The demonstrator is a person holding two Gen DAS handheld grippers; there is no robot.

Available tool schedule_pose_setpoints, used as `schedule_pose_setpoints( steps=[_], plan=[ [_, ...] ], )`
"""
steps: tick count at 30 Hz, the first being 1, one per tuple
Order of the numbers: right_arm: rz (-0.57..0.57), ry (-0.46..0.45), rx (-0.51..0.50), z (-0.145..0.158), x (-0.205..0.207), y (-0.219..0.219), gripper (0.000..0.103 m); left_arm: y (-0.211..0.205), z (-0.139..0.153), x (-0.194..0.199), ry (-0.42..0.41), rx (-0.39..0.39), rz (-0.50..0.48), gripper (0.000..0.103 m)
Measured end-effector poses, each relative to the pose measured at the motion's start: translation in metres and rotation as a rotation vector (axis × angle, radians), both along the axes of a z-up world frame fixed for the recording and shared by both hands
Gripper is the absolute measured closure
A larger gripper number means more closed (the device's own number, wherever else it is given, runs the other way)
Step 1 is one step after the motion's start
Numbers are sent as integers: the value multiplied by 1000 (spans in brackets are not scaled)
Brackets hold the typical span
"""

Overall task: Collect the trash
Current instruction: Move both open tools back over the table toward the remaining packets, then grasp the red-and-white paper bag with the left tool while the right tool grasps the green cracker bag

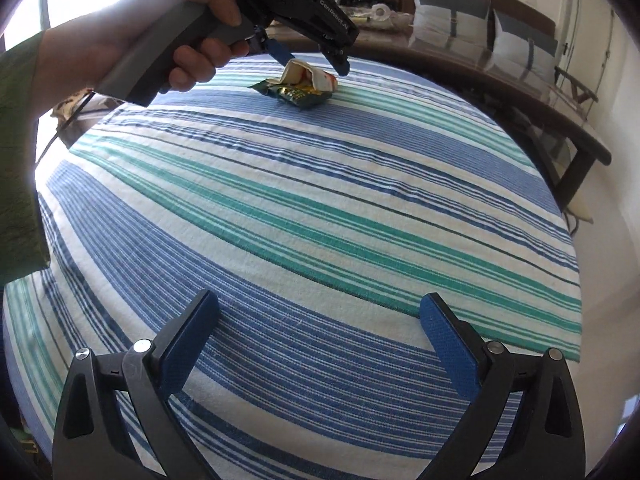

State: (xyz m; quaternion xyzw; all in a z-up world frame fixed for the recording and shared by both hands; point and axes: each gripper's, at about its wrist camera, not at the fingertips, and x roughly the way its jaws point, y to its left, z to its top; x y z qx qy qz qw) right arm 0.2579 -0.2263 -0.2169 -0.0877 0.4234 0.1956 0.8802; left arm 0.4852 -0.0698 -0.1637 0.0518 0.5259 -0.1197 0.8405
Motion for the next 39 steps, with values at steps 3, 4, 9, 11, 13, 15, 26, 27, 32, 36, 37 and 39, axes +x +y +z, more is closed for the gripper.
schedule_pose_setpoints(
  steps=[3, 4, 9, 11, 13, 15, 26, 27, 32, 36, 37, 39],
  plan=[
    [1, 1, 1, 0, 1, 0, 2, -5, -4, -3, -35, 65, -27, 71],
    [1, 2, 2, 0, 2, 1, 2, -3, -1, -5, -57, 73, -18, 71],
    [1, 3, 2, 0, 3, 1, 2, 31, 35, -29, -129, -46, 66, 71],
    [1, 4, 2, 0, 3, 1, 2, 52, 48, -52, -160, -75, 92, 71],
    [1, 3, 2, 0, 3, 1, 1, 70, 52, -82, -190, -58, 104, 71],
    [1, 4, 2, 0, 3, 1, 1, 87, 49, -113, -208, -34, 123, 71],
    [110, 50, 15, 2, 54, 26, 2, 127, -8, -194, -192, -62, 181, 68],
    [120, 51, -2, 0, 68, 30, 1, 128, -9, -196, -198, -63, 176, 67],
    [238, 33, -18, -3, 127, 58, 0, 123, -13, -199, -224, -39, 148, 66],
    [251, 47, -25, -2, 174, 80, 1, 119, -14, -203, -239, -19, 129, 66],
    [249, 52, -23, -1, 183, 84, 1, 119, -15, -204, -238, -18, 127, 66],
    [261, 53, -27, 0, 196, 95, 3, 119, -14, -204, -236, -23, 128, 66]
  ],
)
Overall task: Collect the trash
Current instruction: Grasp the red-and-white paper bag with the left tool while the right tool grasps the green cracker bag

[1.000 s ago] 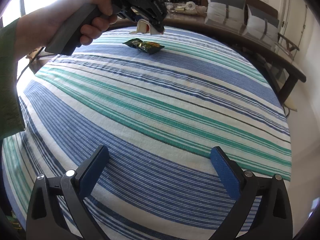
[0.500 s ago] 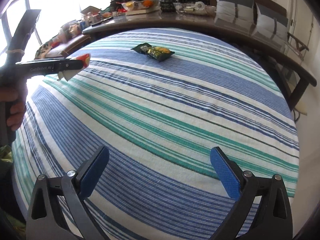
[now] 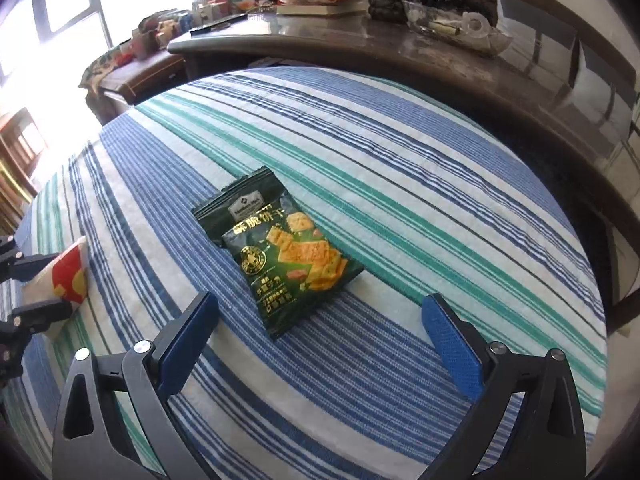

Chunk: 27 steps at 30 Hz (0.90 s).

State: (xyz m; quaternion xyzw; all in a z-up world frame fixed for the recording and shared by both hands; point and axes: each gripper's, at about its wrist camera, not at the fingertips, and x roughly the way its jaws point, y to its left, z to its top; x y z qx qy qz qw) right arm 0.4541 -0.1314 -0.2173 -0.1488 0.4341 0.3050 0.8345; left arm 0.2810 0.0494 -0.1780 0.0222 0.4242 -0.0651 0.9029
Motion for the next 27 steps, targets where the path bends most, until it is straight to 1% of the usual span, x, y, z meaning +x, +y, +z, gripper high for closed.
schedule_pose_setpoints(
  steps=[2, 3, 5, 7, 10, 12, 14, 17, 19, 20, 21, 22, 23, 24, 26, 27],
  plan=[
    [37, -10, 6, 3, 1, 7, 20, 1, 0, -1, 1, -8, 0, 66],
    [53, -18, 12, 8, 0, 9, 49, 2, 0, -1, 1, -11, 1, 66],
    [22, -7, 7, 11, -4, 8, 58, 3, 0, 0, 1, -15, 5, 66],
    [-28, -36, -3, 14, -15, -4, 62, 3, 2, -2, 1, -36, 3, 66],
    [-180, -48, -14, 15, -41, -42, 61, -1, 4, -9, 5, -83, -14, 66],
    [-270, -68, -36, 16, -71, -70, 61, -8, 4, -14, 10, -101, -35, 66],
    [-336, -76, -54, 16, -107, -92, 61, -18, 4, -22, 10, -102, -57, 67],
    [-361, -55, -5, 17, -159, -108, 61, -35, 5, -37, 4, -104, -95, 67],
    [-345, -55, 33, 16, -184, -108, 60, -44, 5, -46, -6, -84, -113, 67],
    [-343, -57, 49, 14, -192, -106, 57, -47, 5, -51, -14, -69, -116, 67],
    [-338, -60, 58, 13, -197, -104, 44, -49, 5, -55, -18, -58, -120, 64],
    [-333, -53, 63, 11, -199, -102, 26, -48, 4, -60, -18, -47, -120, 61],
    [-335, -50, 71, 10, -200, -102, 20, -47, 4, -66, -21, -39, -114, 49],
    [-336, -50, 79, 10, -201, -103, 17, -43, 5, -71, -25, -36, -105, 35],
    [-313, -34, 65, 8, -200, -101, 17, -34, 6, -80, -36, -49, -93, 26],
    [-304, -41, 51, 8, -201, -101, 15, -30, 6, -84, -34, -58, -91, 26]
  ],
)
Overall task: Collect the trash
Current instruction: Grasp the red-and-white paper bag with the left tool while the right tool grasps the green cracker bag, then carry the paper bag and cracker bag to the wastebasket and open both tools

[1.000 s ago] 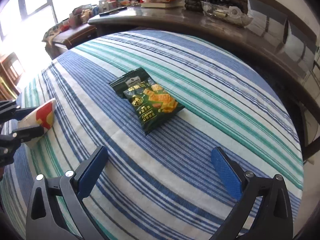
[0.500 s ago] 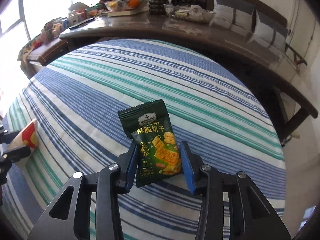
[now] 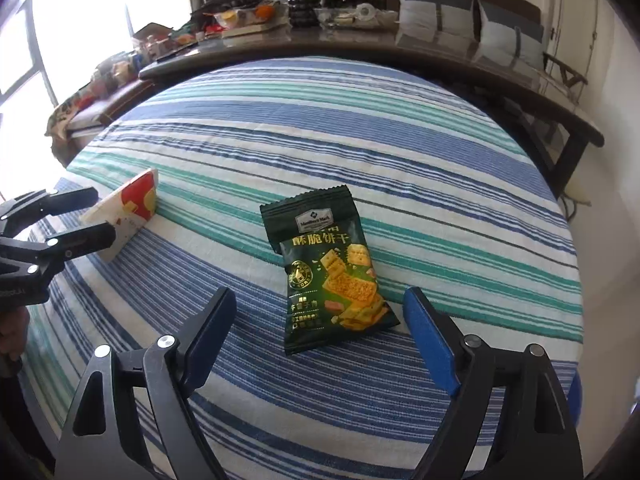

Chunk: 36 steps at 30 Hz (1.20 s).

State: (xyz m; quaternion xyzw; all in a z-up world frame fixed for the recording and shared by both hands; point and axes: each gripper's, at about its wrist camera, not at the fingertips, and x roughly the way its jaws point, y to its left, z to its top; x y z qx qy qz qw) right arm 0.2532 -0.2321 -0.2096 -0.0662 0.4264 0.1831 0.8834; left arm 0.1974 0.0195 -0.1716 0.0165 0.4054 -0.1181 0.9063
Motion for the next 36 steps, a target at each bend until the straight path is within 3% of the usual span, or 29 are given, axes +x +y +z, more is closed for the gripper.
schedule_pose_setpoints(
  steps=[4, 9, 15, 20, 21, 22, 23, 31, 36],
  plan=[
    [29, 5, -15, -3, -3, 2, 6, 8, -3, -3, 27, -34, -11, 26],
    [45, 49, -14, -1, 1, 1, 5, -8, 6, -5, -26, 0, -83, 26],
    [102, 141, 80, 11, 15, -17, 6, -18, 2, 11, -1, 11, -82, 26],
    [118, 155, 63, 10, 27, -12, 21, -19, -10, 23, 44, 27, -63, 28],
    [124, 158, 51, 8, 28, -8, 31, -19, -10, 24, 41, 39, -56, 36],
    [130, 158, 27, 6, 28, -5, 49, -18, -9, 23, 32, 45, -53, 45],
    [123, 133, -13, 8, 26, -2, 63, -17, -8, 23, 29, 45, -56, 67],
    [89, 110, 55, 26, 12, -13, 66, -13, 2, 15, 32, -14, -57, 72],
    [73, 120, 69, 25, 5, -22, 66, -28, 11, 5, 11, 22, -61, 72]
  ],
)
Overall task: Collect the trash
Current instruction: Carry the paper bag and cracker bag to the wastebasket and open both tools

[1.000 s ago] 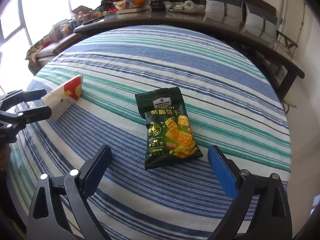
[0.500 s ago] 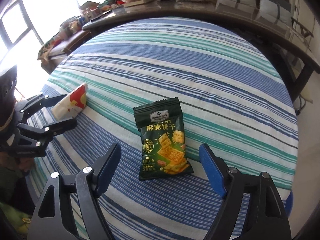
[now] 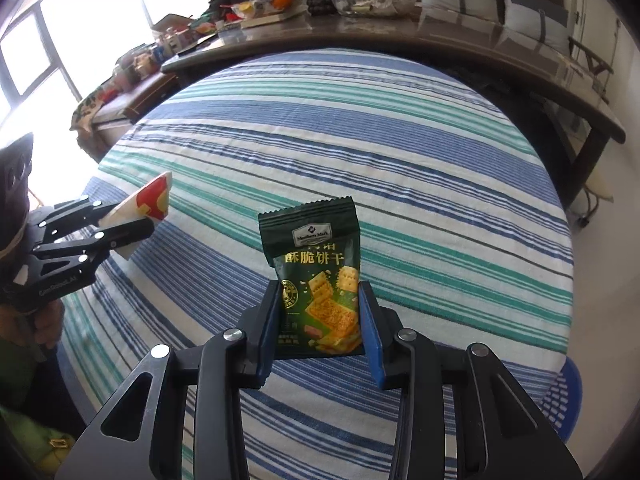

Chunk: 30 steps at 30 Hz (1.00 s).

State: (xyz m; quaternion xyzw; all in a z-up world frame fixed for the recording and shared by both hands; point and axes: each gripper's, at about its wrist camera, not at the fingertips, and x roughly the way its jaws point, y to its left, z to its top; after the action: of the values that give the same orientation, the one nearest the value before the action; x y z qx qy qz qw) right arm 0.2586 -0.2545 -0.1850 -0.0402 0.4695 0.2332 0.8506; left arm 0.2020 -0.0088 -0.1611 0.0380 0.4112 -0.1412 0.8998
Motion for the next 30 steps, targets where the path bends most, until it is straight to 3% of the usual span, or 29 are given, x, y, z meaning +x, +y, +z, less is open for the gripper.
schedule_pose_setpoints(
  steps=[14, 30],
  plan=[
    [-23, -6, 32, 4, -22, -6, 66, -22, 9, -16, -51, 82, -6, 72],
    [-53, -23, 63, 9, -37, -23, 66, -52, 15, -30, -71, 83, -45, 72]
  ],
)
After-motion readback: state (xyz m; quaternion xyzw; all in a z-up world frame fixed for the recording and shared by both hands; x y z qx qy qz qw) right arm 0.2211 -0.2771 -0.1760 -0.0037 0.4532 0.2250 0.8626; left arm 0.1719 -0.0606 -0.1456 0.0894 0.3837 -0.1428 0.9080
